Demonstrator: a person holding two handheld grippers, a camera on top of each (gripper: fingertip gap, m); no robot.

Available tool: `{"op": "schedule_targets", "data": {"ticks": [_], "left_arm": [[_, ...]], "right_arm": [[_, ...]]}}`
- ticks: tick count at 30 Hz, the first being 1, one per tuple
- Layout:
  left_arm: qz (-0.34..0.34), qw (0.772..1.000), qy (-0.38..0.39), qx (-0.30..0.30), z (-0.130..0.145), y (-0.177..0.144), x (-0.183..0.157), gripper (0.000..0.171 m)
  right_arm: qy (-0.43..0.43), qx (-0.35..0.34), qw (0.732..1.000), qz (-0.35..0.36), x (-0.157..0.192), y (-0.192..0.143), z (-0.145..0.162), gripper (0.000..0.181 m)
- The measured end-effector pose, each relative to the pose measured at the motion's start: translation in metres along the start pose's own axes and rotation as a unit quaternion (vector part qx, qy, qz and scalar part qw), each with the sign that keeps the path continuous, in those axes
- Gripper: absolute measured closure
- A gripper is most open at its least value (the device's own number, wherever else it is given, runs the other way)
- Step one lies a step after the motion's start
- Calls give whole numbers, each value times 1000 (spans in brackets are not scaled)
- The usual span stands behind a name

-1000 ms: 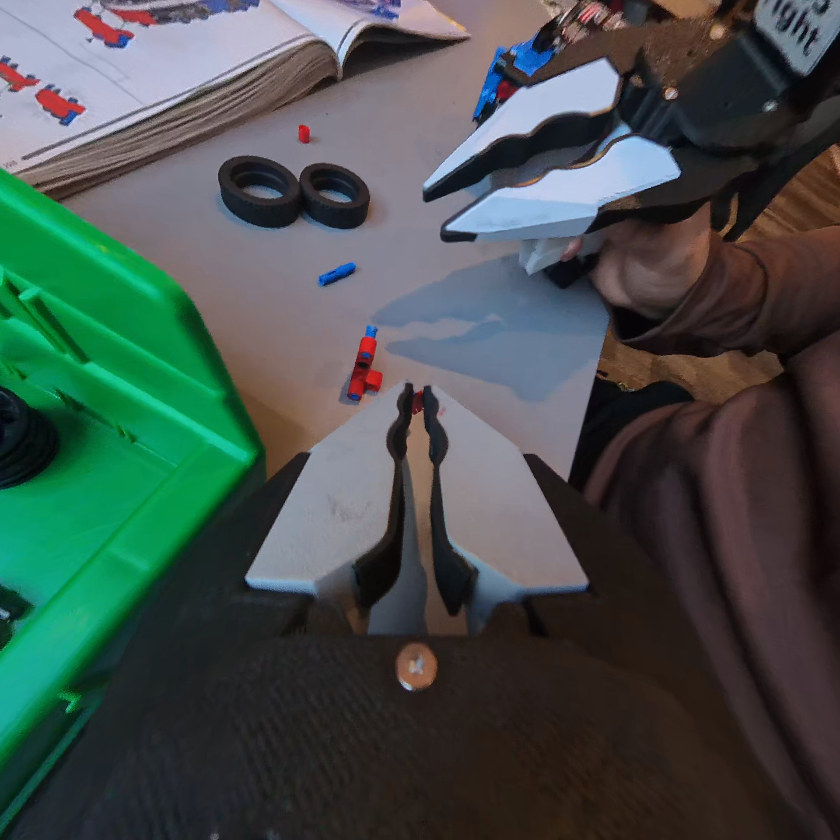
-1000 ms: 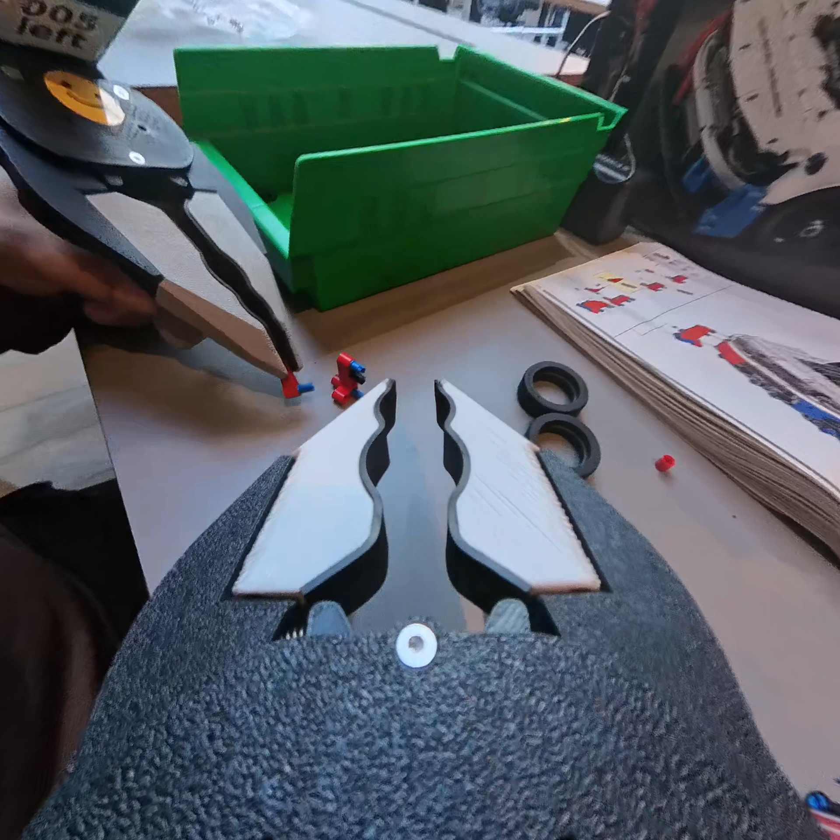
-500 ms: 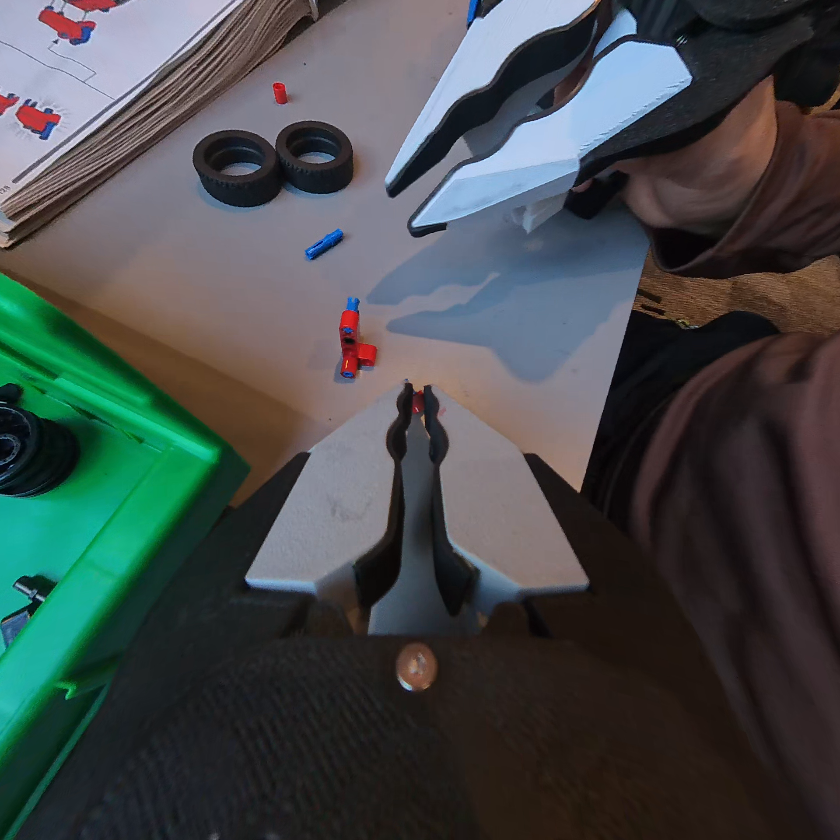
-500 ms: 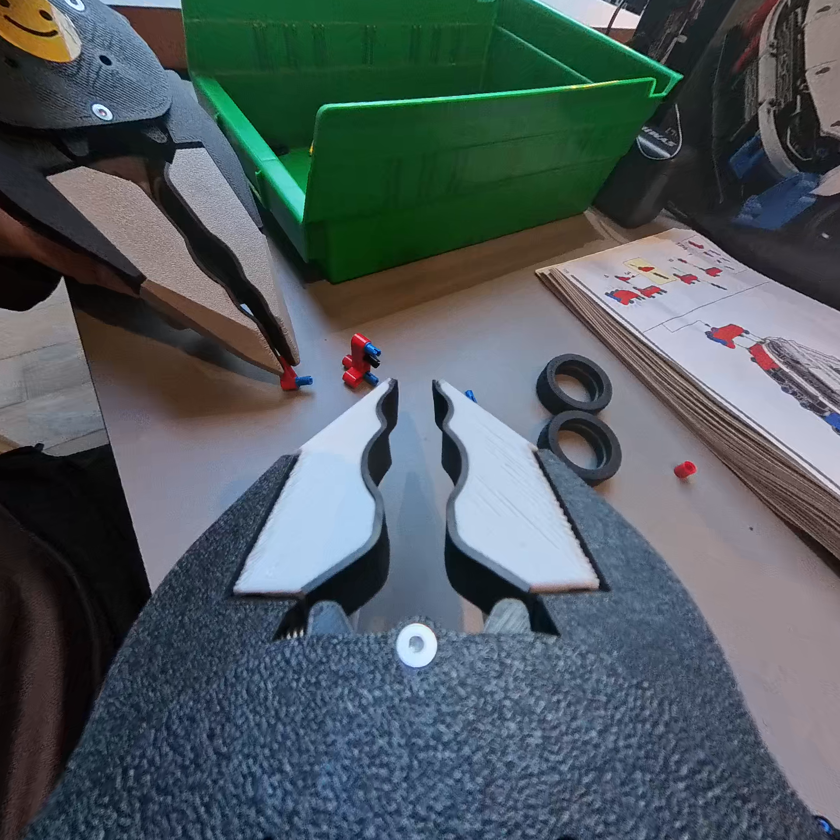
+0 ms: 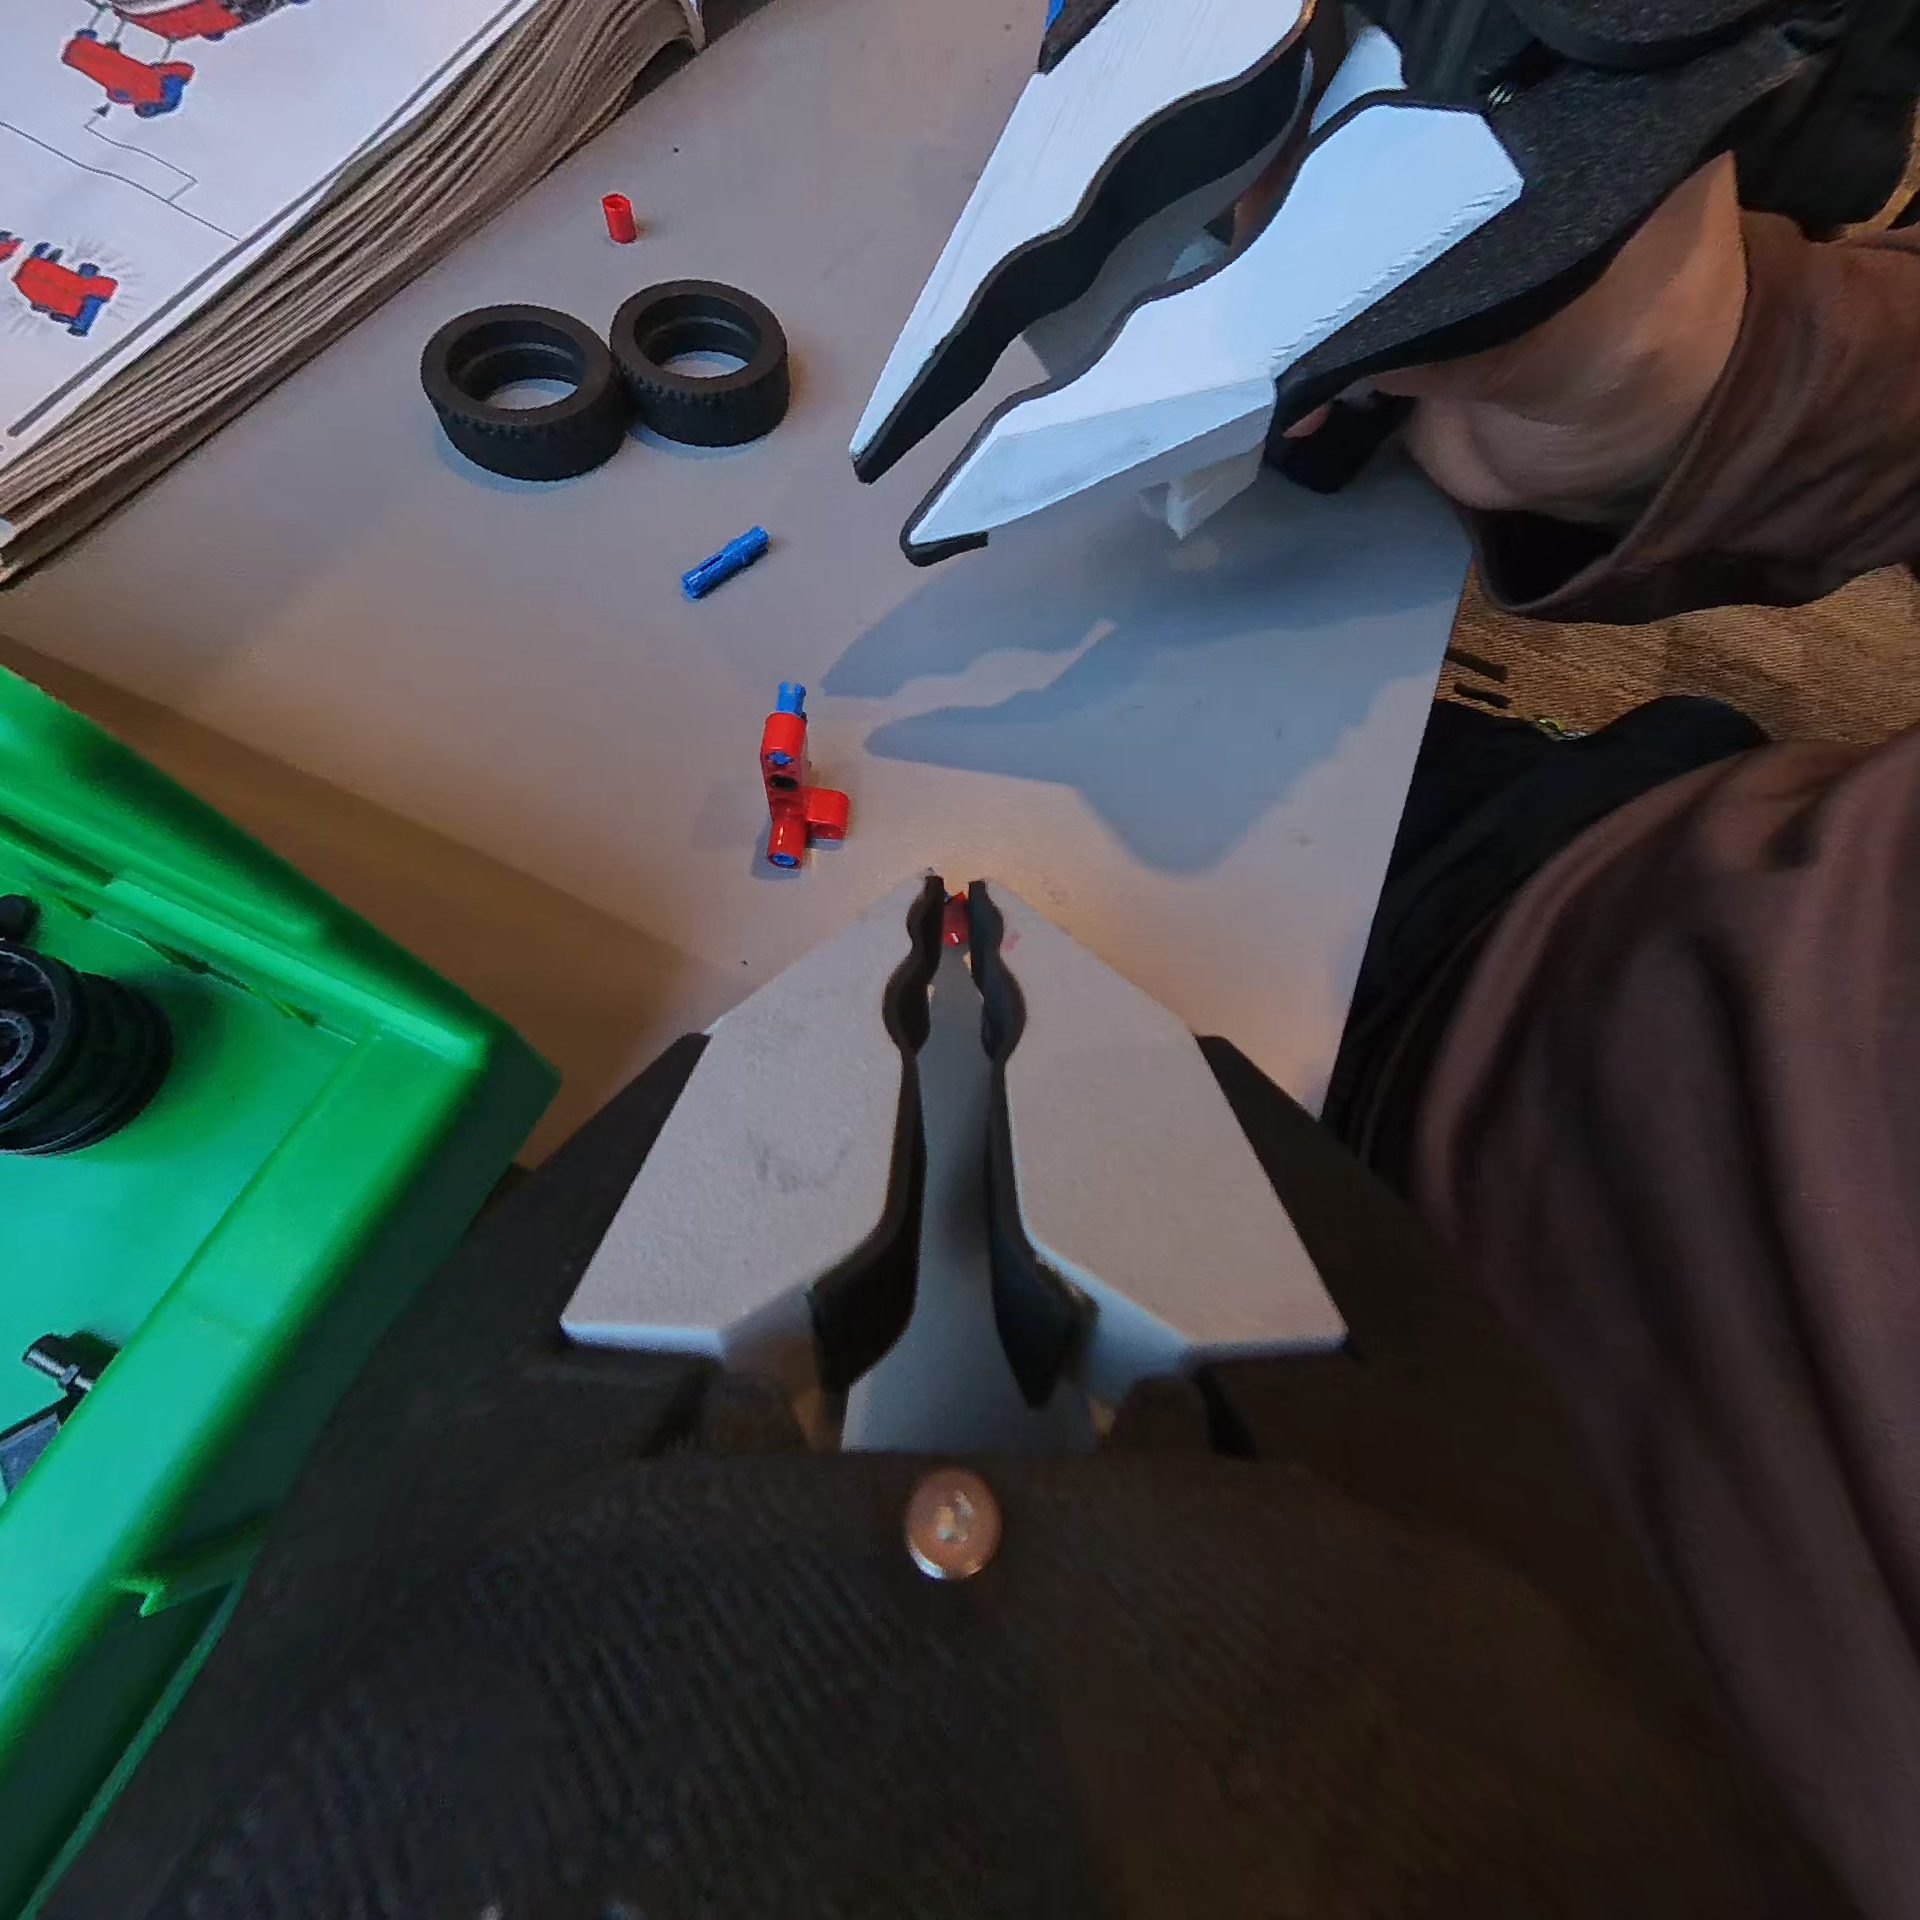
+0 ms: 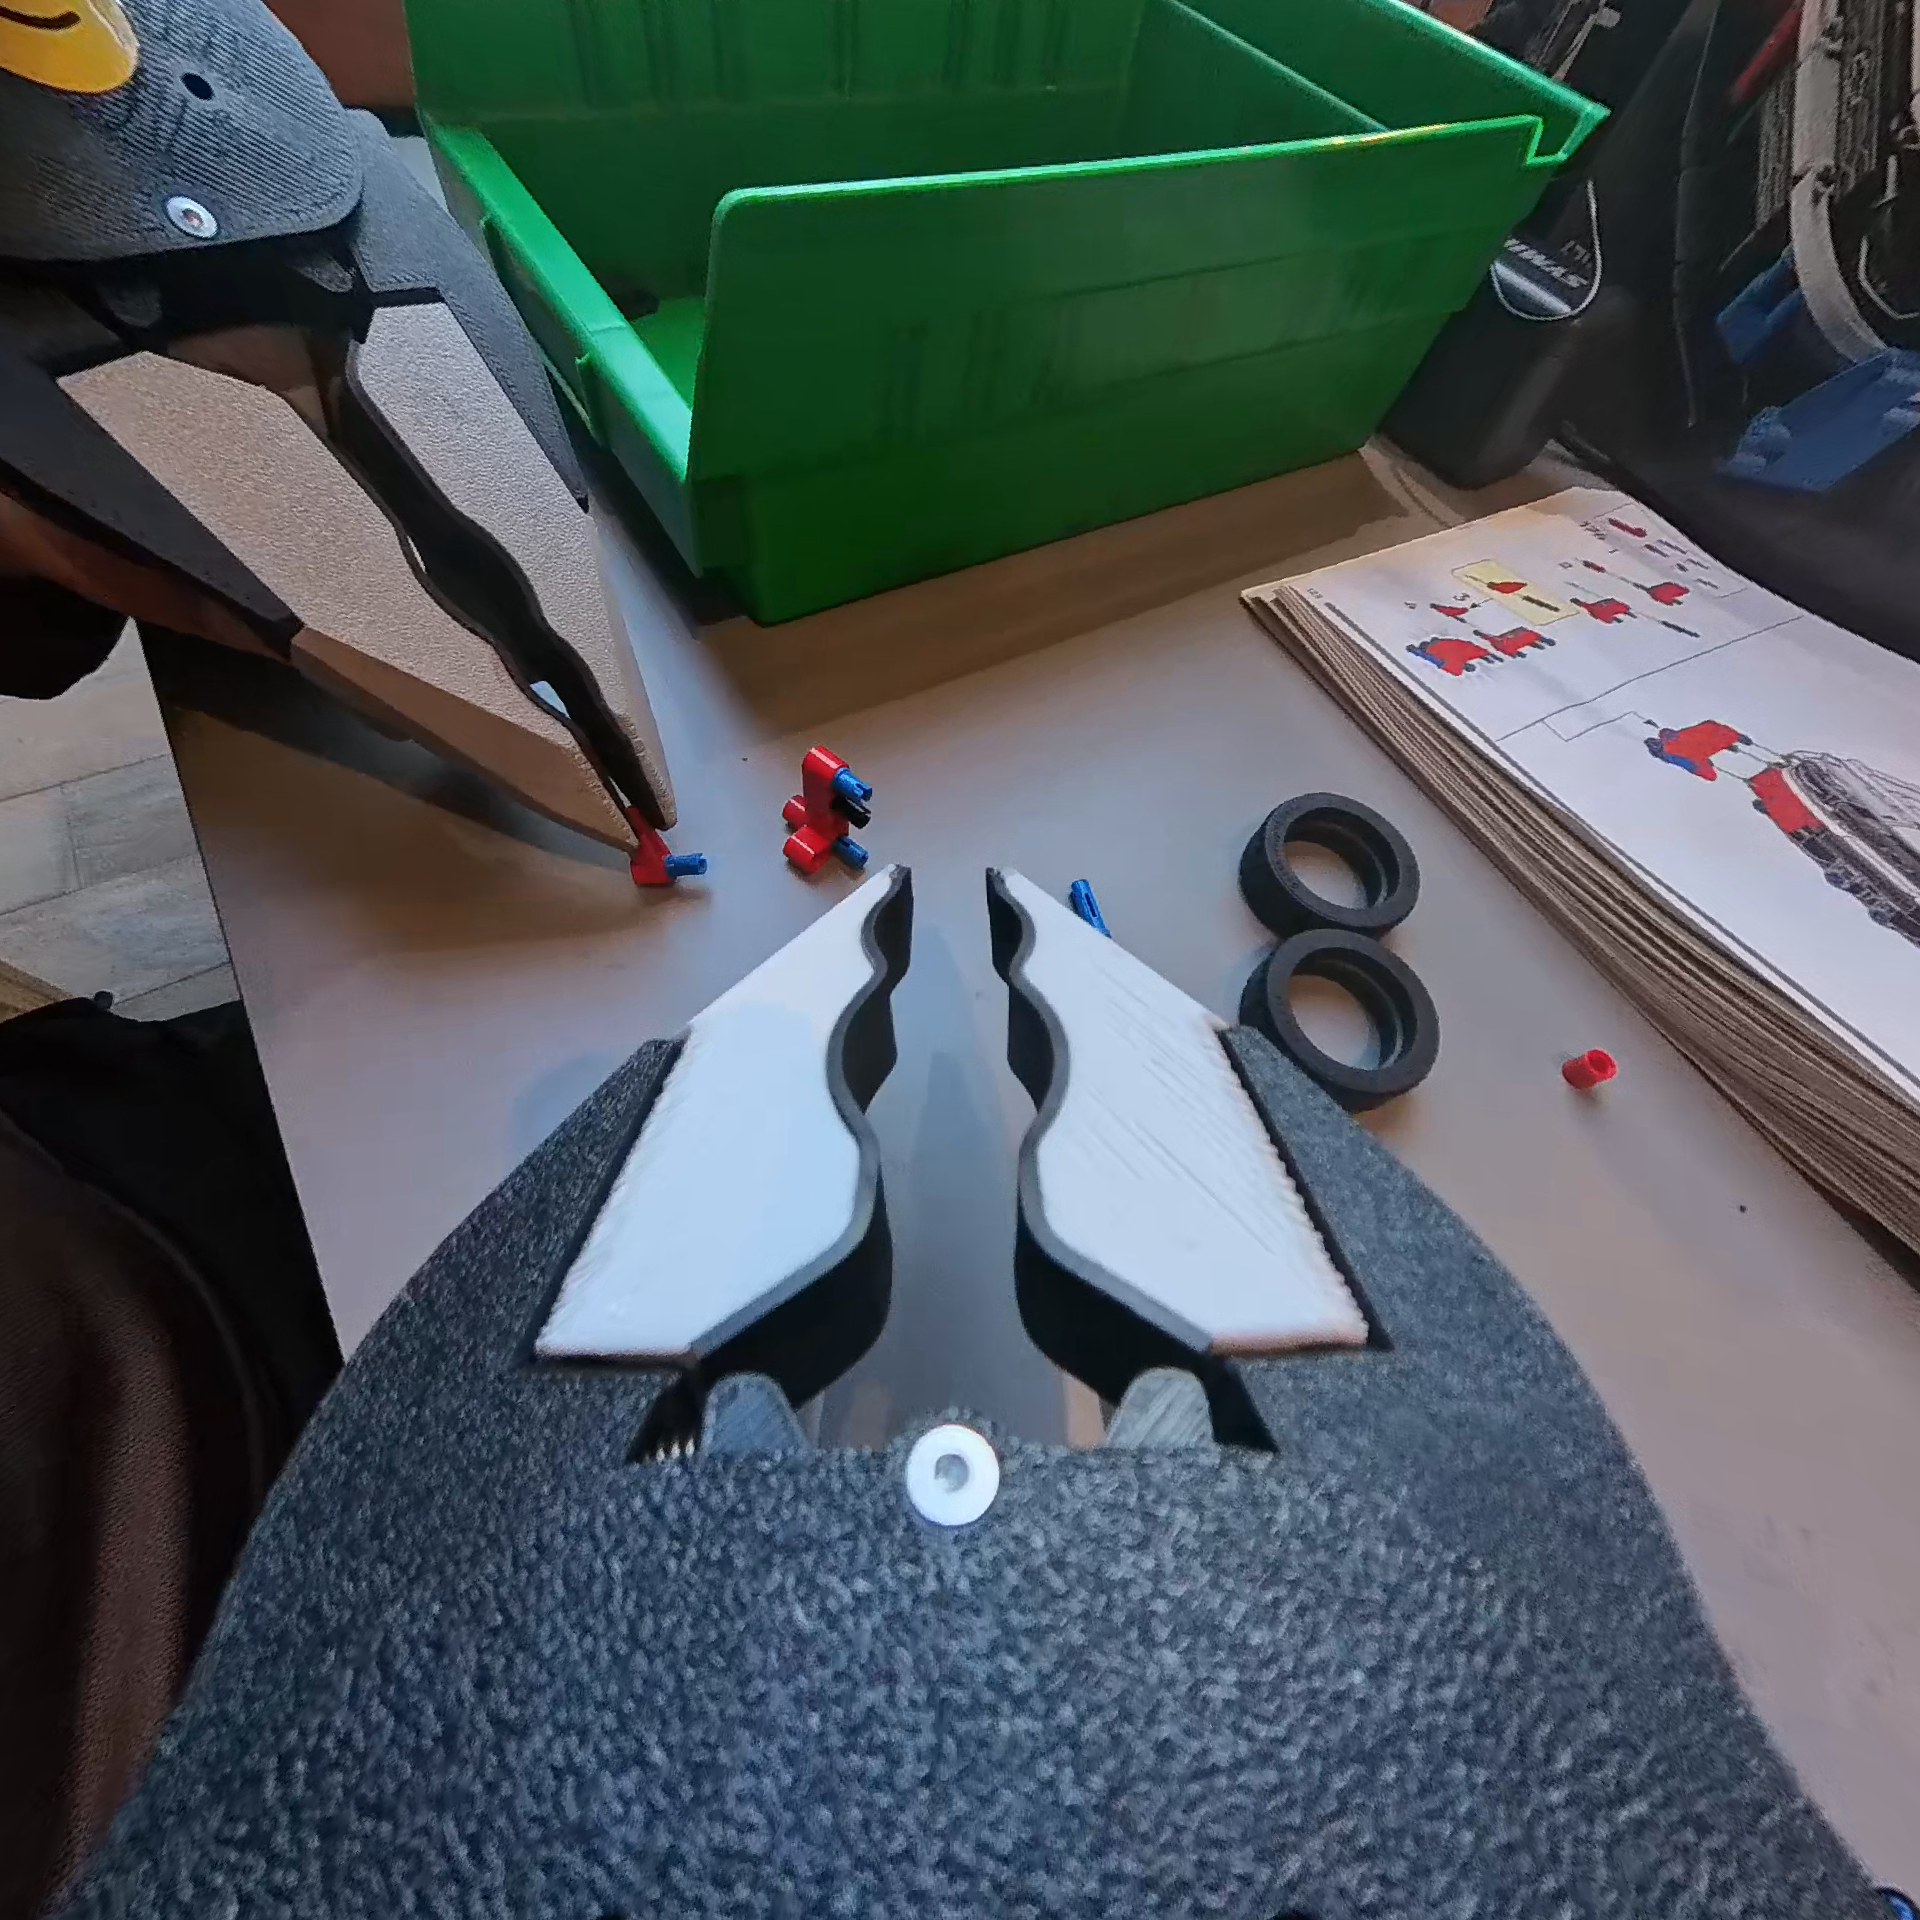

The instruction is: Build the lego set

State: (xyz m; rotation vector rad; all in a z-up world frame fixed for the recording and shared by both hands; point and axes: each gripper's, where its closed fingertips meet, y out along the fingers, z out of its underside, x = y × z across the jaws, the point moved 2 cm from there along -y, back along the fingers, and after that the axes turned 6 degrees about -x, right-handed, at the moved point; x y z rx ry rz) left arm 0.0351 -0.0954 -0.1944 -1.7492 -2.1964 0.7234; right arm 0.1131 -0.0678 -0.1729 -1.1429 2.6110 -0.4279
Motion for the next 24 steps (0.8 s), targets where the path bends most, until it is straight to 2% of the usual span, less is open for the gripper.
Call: {"op": "schedule_targets", "data": {"ticks": [24], "left_arm": [[2, 1000, 0, 0, 0, 0, 0, 170]], "right_arm": [[-13, 14, 1000, -6, 4, 3, 3, 168]]}}
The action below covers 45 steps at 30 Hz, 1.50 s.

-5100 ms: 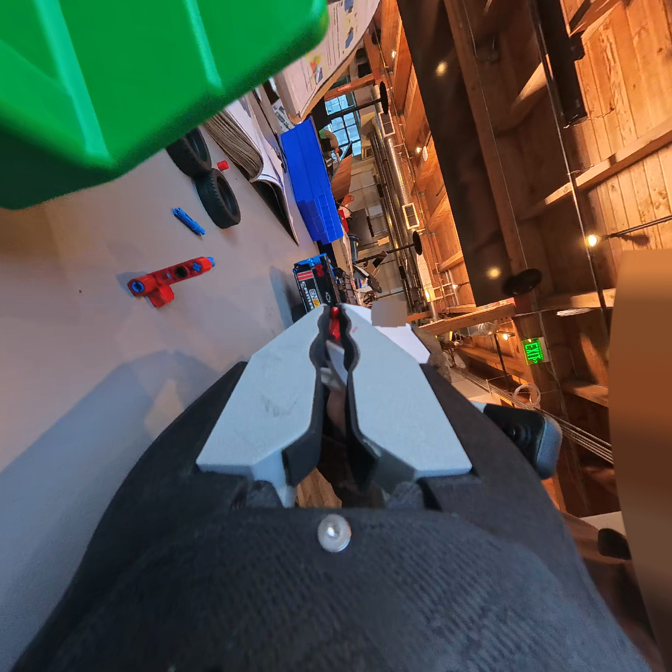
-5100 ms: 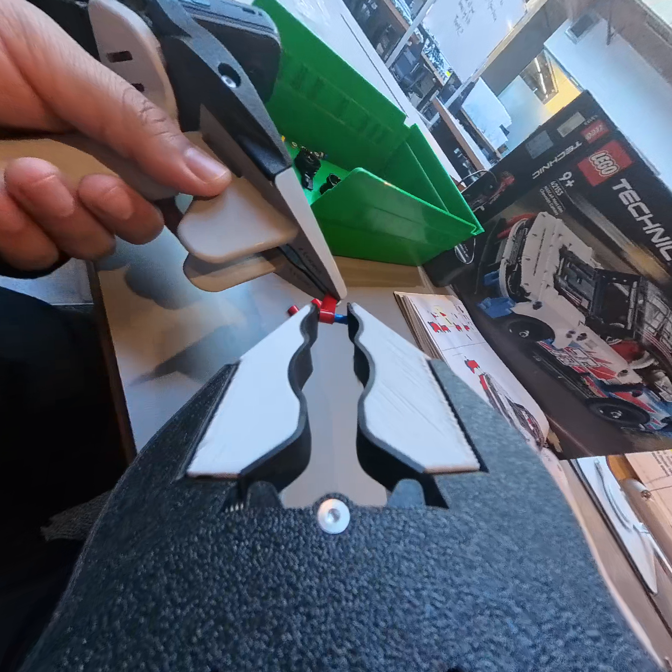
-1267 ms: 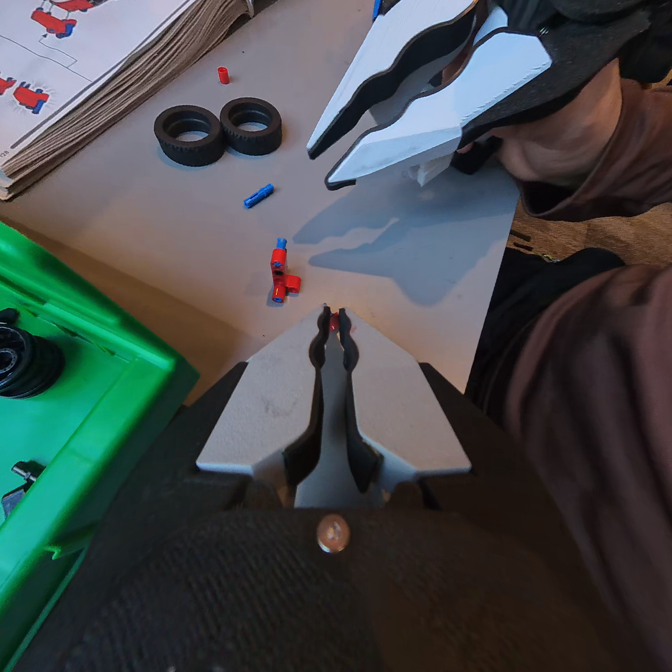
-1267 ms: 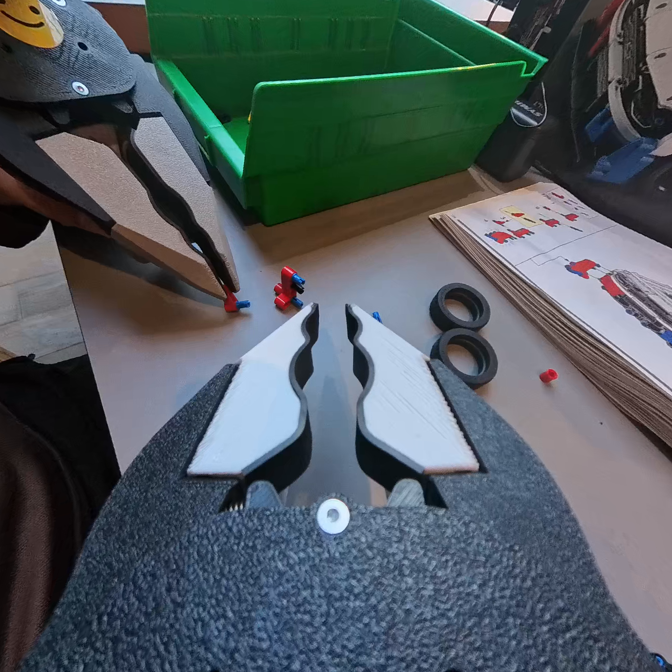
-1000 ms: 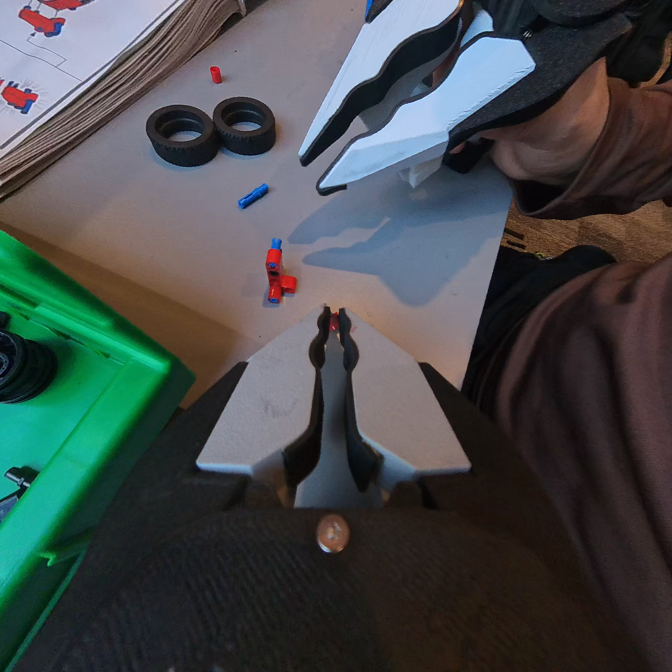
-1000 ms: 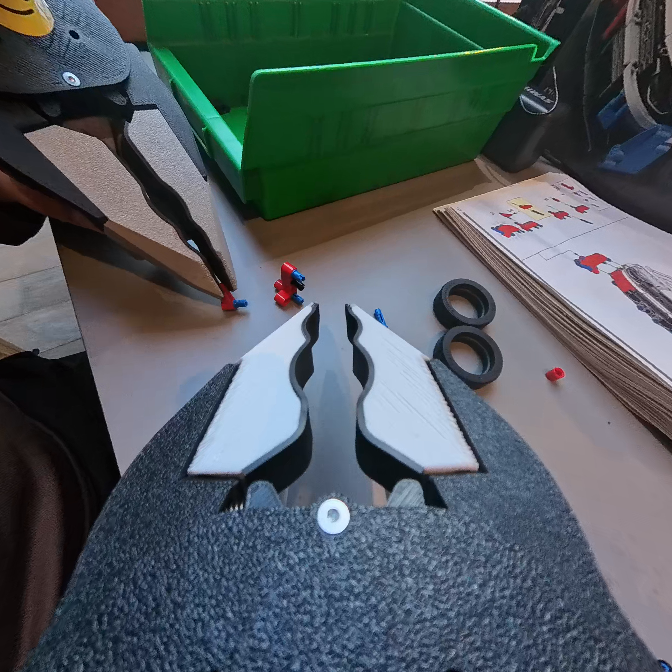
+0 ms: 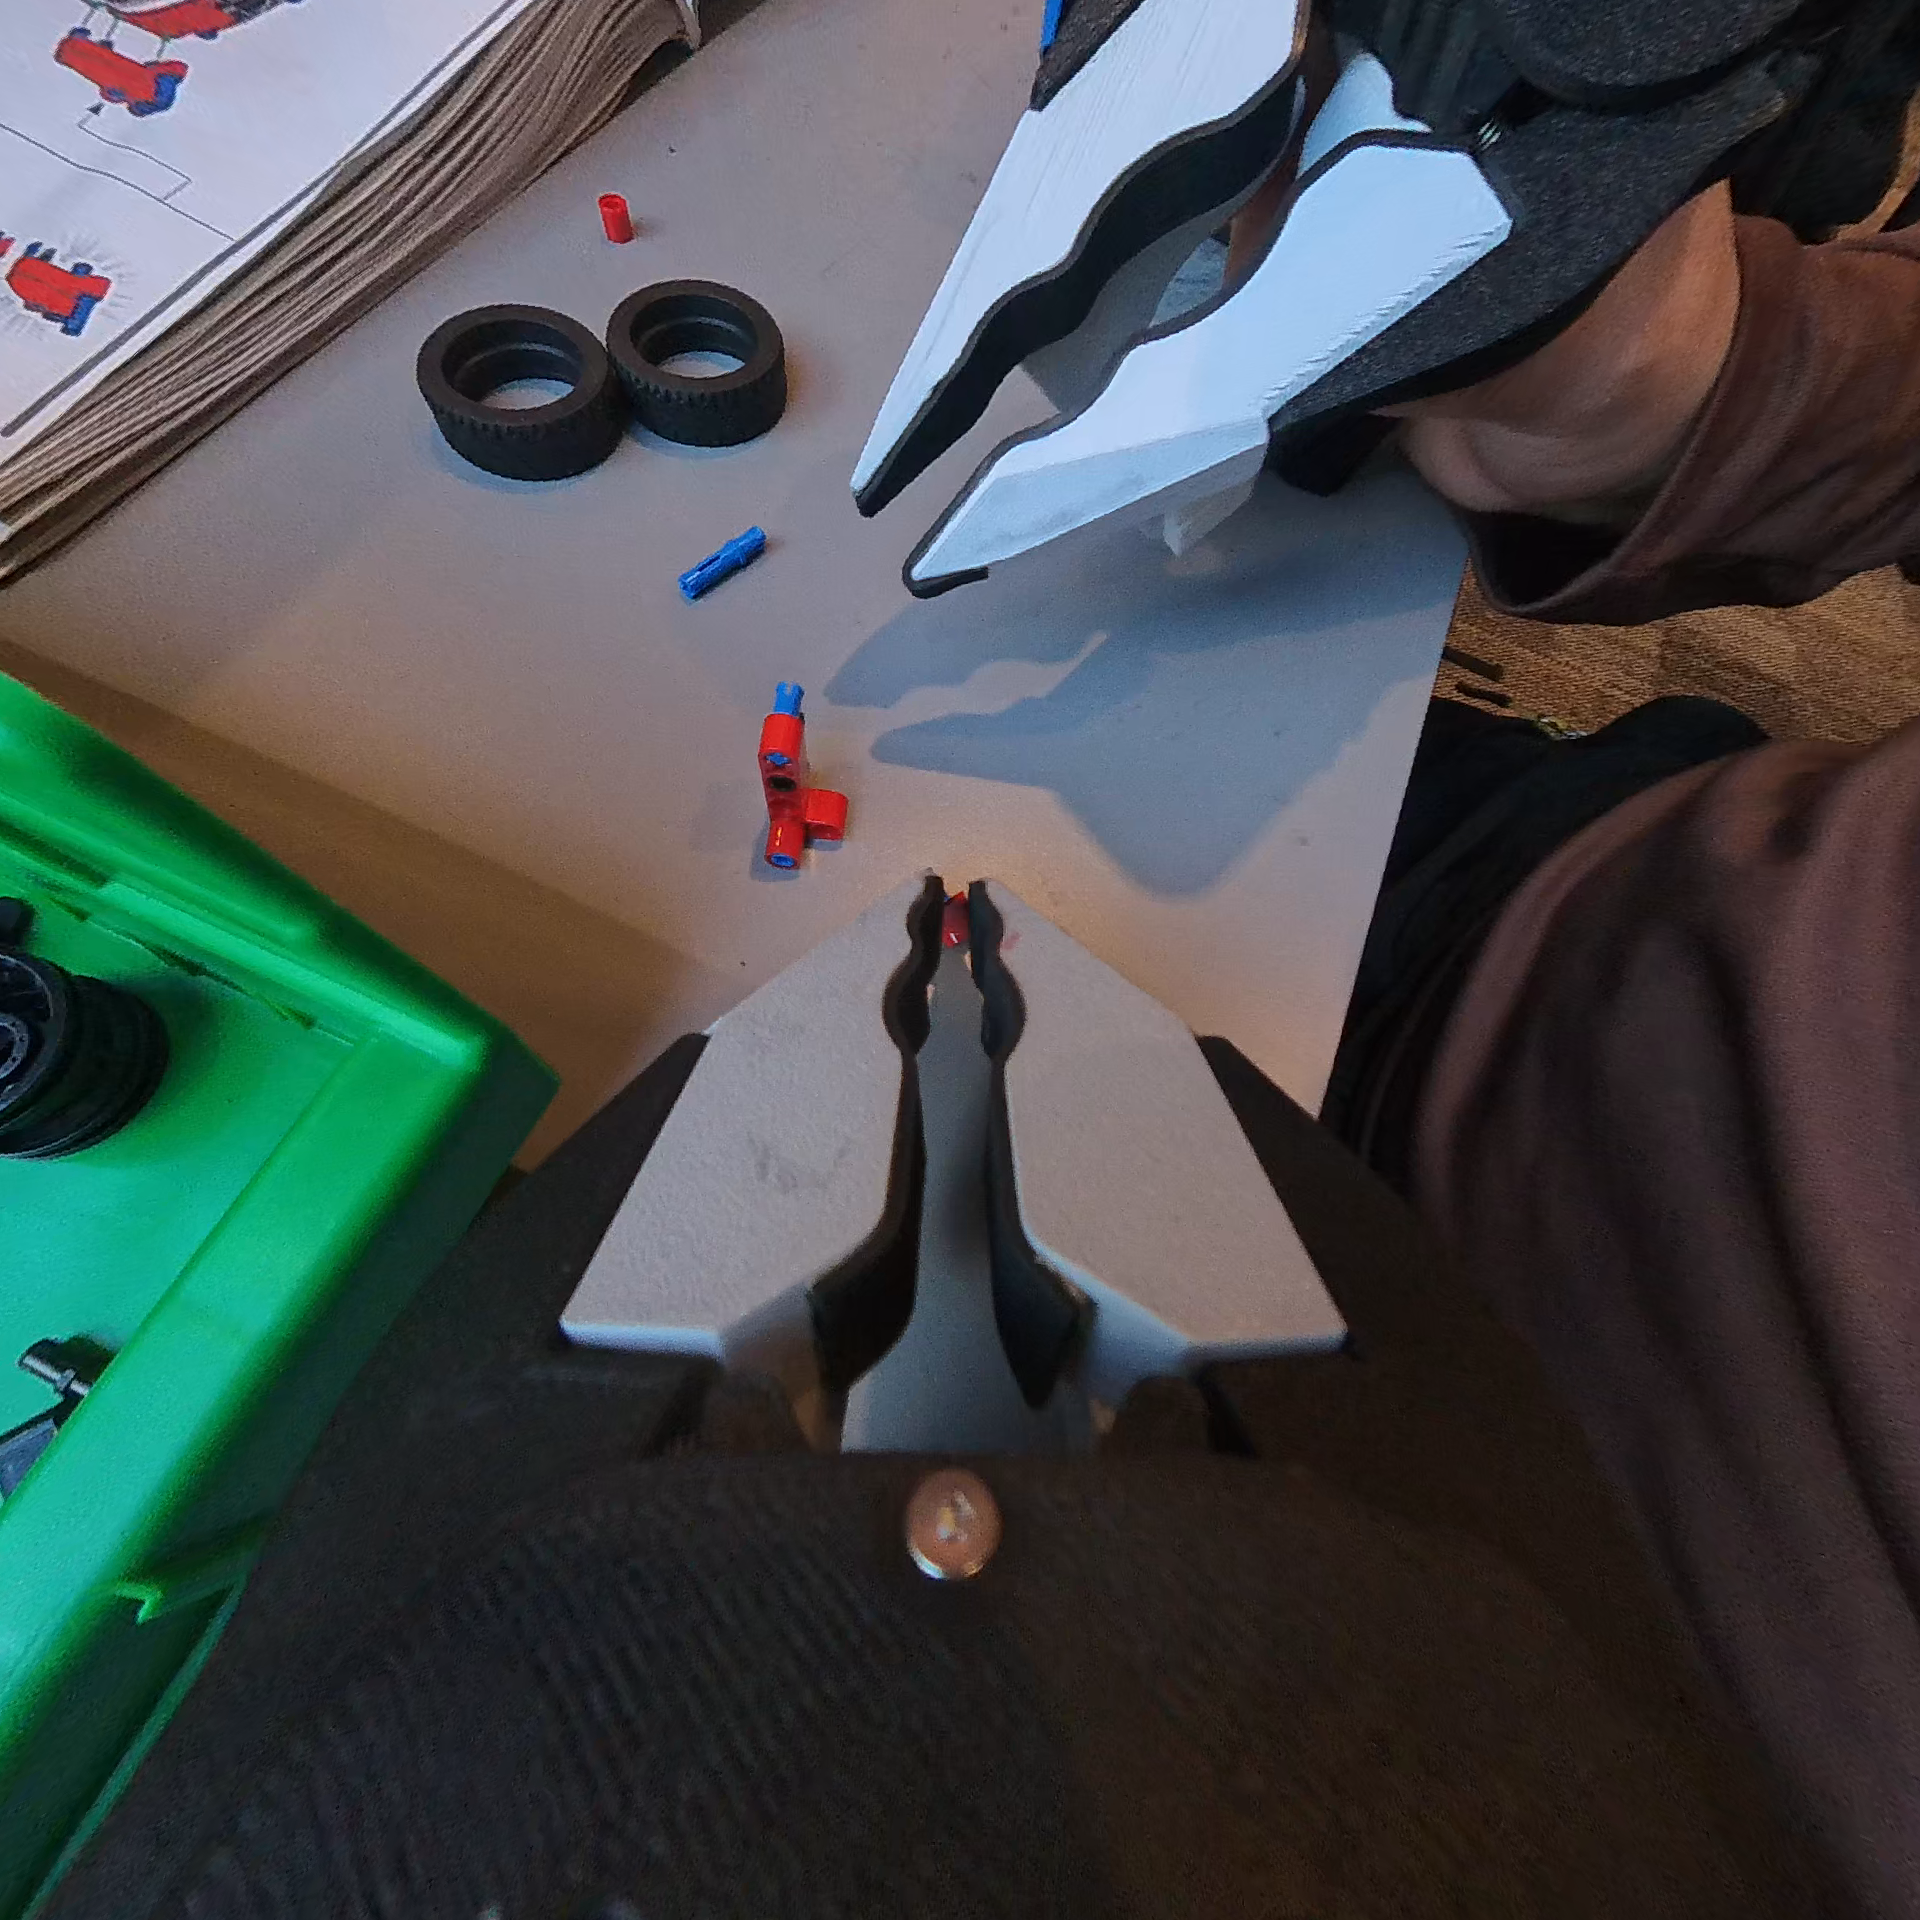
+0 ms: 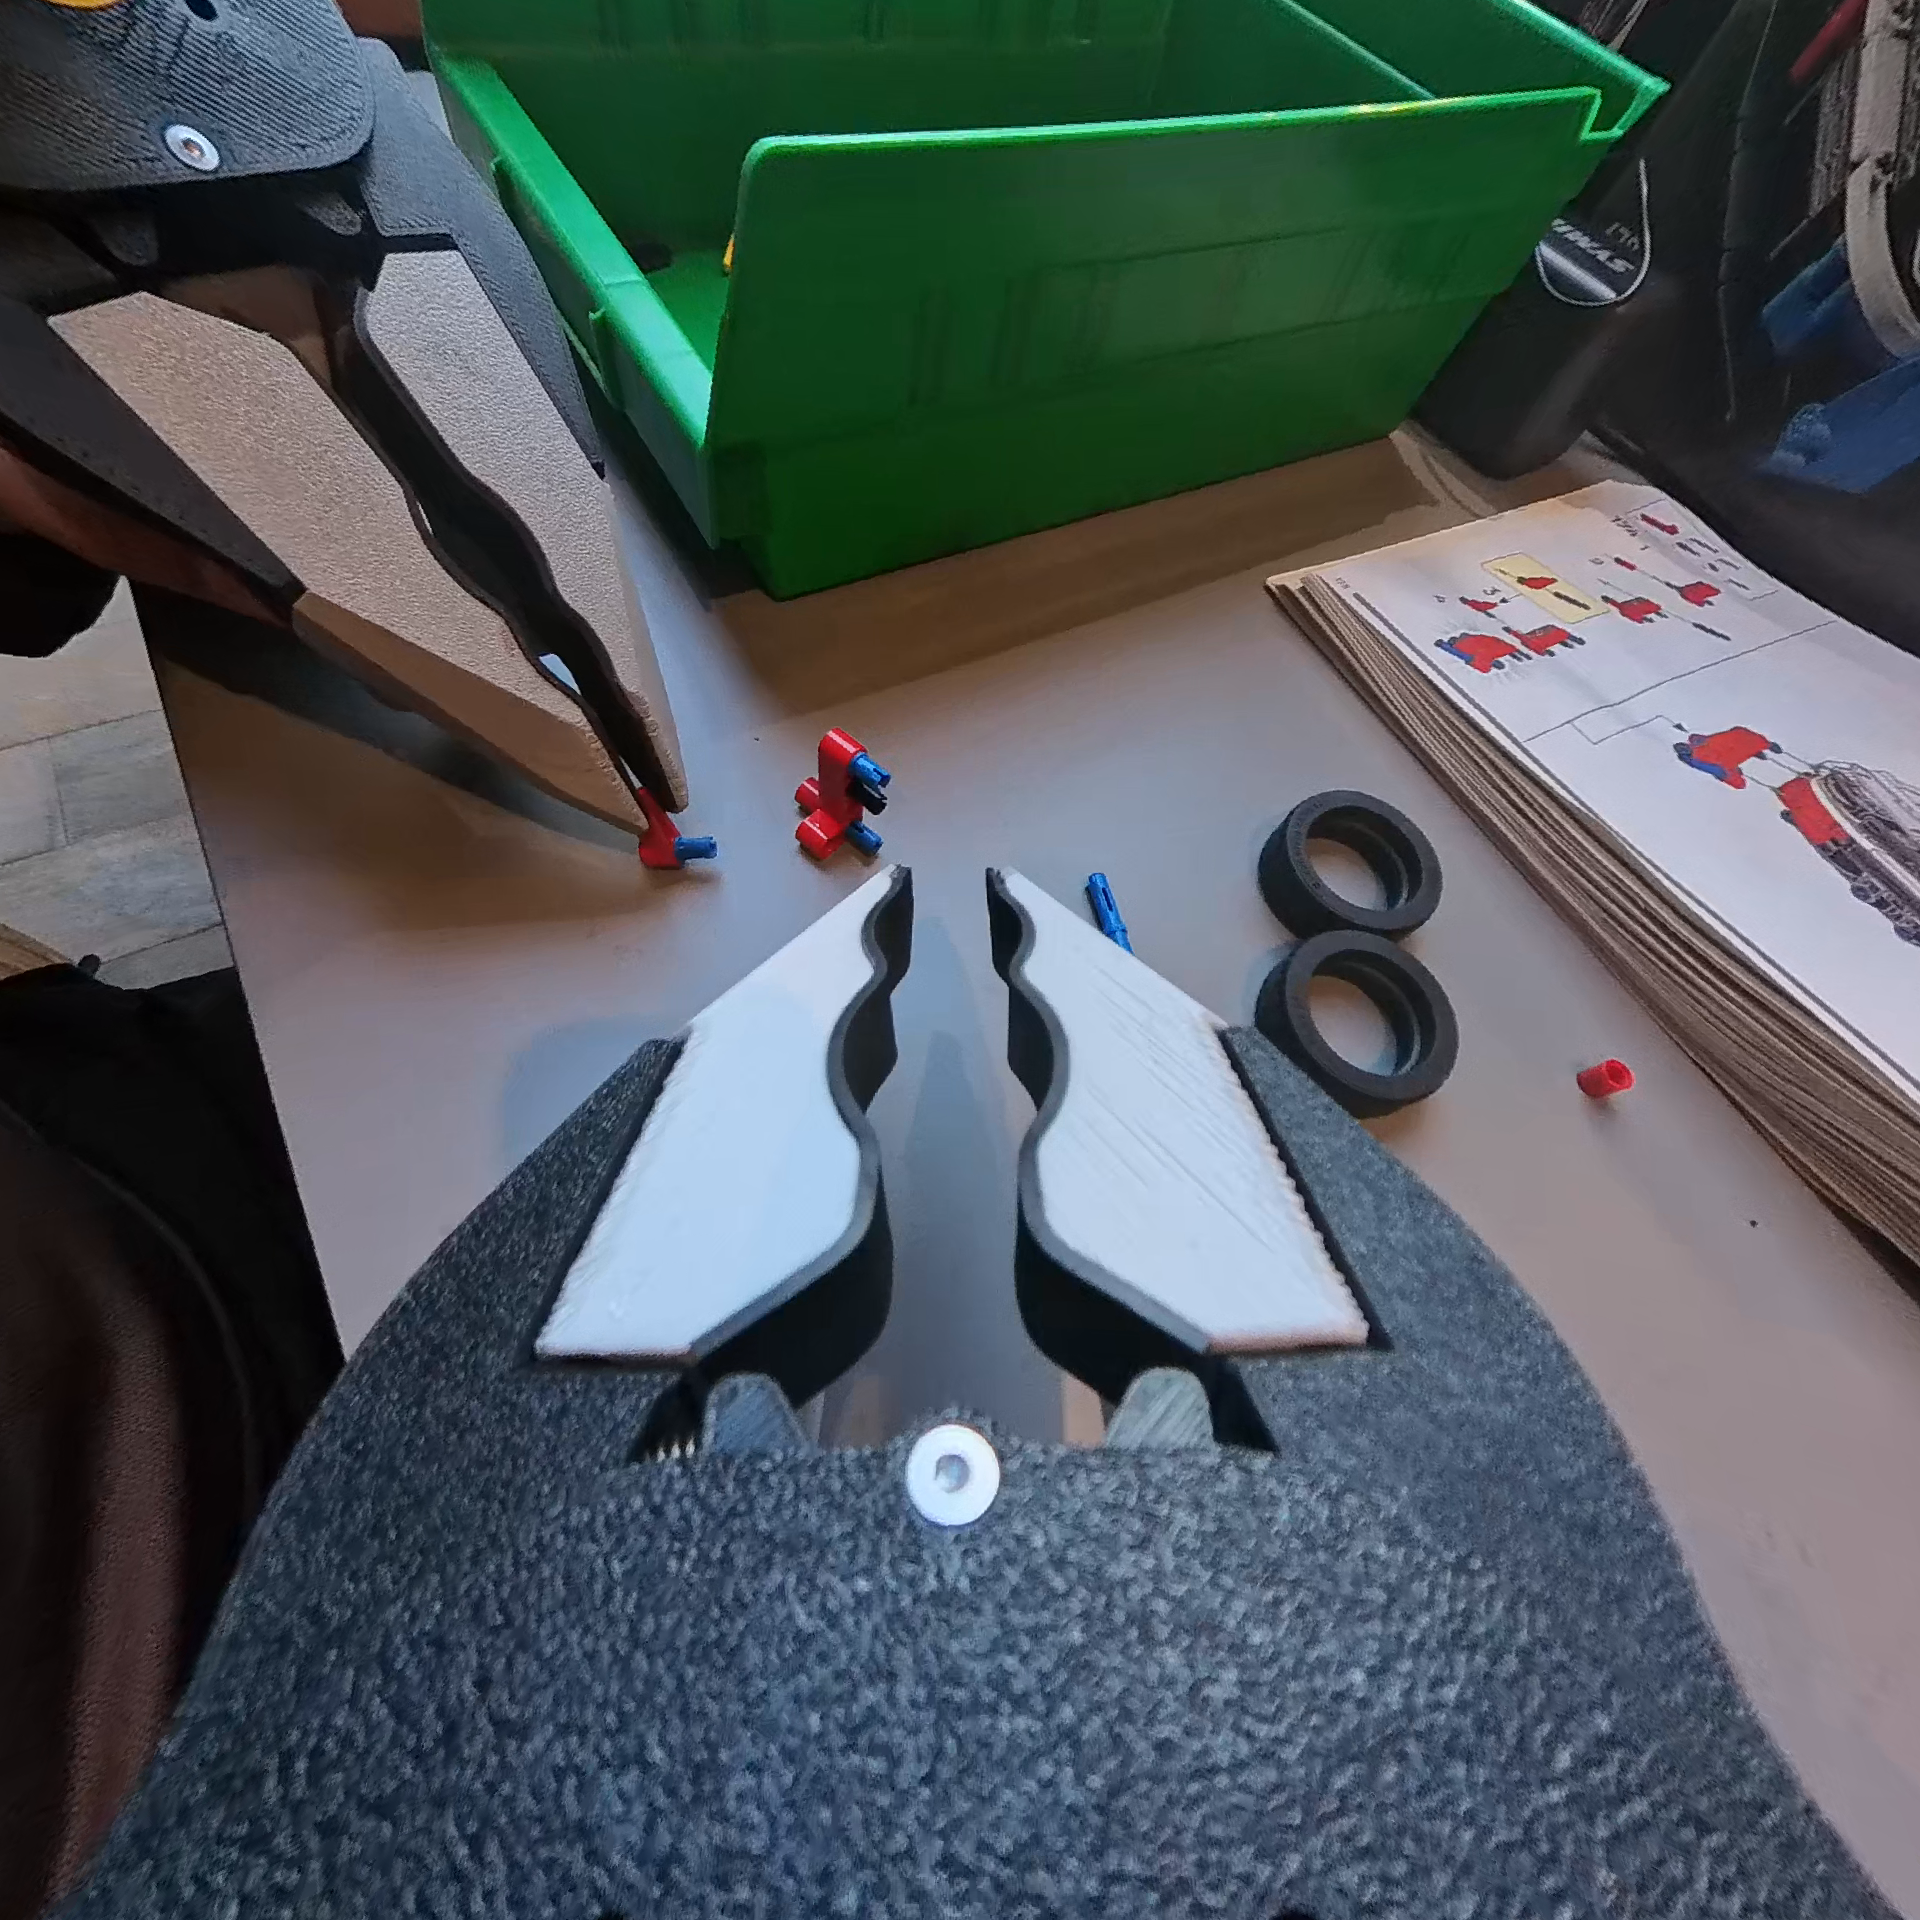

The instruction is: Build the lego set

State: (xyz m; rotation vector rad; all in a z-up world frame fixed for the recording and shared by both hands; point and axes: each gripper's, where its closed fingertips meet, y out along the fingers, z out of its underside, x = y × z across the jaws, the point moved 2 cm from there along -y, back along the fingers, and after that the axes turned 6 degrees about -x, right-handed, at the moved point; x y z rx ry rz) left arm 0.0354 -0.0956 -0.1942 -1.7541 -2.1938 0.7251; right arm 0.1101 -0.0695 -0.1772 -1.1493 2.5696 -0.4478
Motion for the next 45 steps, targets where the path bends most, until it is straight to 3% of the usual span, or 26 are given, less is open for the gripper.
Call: {"op": "schedule_targets", "data": {"ticks": [28, 34, 45], "left_arm": [[-27, 999, 38, 2, 0, 2, 0, 169], [-59, 993, 97, 2, -1, 0, 7, 169], [-48, 996, 74, 2, -1, 0, 11, 169]], "right_arm": [[-9, 11, 1000, -9, 3, 3, 2, 168], [-8, 9, 1000, -11, 3, 3, 2, 168], [25, -13, 1000, 1, -6, -1, -3, 168]]}}
